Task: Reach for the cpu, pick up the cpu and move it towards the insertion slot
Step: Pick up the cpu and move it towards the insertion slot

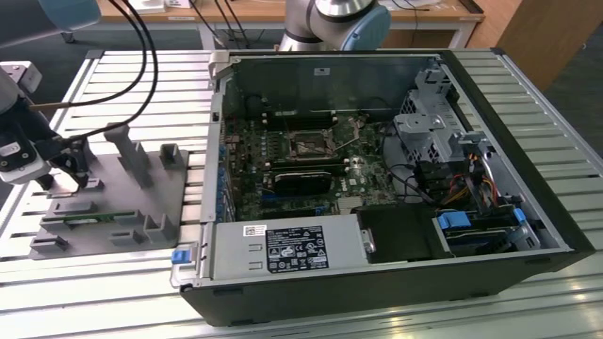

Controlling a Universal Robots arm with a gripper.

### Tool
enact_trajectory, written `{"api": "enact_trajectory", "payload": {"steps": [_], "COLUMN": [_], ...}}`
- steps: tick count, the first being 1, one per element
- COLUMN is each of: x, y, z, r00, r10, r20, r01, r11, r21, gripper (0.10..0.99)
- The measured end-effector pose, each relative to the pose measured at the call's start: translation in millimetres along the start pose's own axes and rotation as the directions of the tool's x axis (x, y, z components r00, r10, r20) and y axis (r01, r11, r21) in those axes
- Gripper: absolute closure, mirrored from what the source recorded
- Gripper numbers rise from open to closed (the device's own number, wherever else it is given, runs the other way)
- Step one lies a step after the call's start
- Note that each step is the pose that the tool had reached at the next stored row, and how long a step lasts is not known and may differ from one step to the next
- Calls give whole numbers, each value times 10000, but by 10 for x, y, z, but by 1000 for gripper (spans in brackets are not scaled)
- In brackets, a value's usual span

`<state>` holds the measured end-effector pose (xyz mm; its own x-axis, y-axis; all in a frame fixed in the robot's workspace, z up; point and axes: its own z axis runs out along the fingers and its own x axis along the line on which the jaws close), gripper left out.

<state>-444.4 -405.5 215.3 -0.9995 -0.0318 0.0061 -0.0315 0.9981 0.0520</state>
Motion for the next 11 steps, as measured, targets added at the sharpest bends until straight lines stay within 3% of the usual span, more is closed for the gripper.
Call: {"api": "enact_trajectory", "payload": {"steps": [11], "x": [0], "y": [2], "z": [-45], "r00": [10000], "r10": [0], "r20": [0], "r01": [0], "r11": [10000], "r21": [0], "gripper": [541]}}
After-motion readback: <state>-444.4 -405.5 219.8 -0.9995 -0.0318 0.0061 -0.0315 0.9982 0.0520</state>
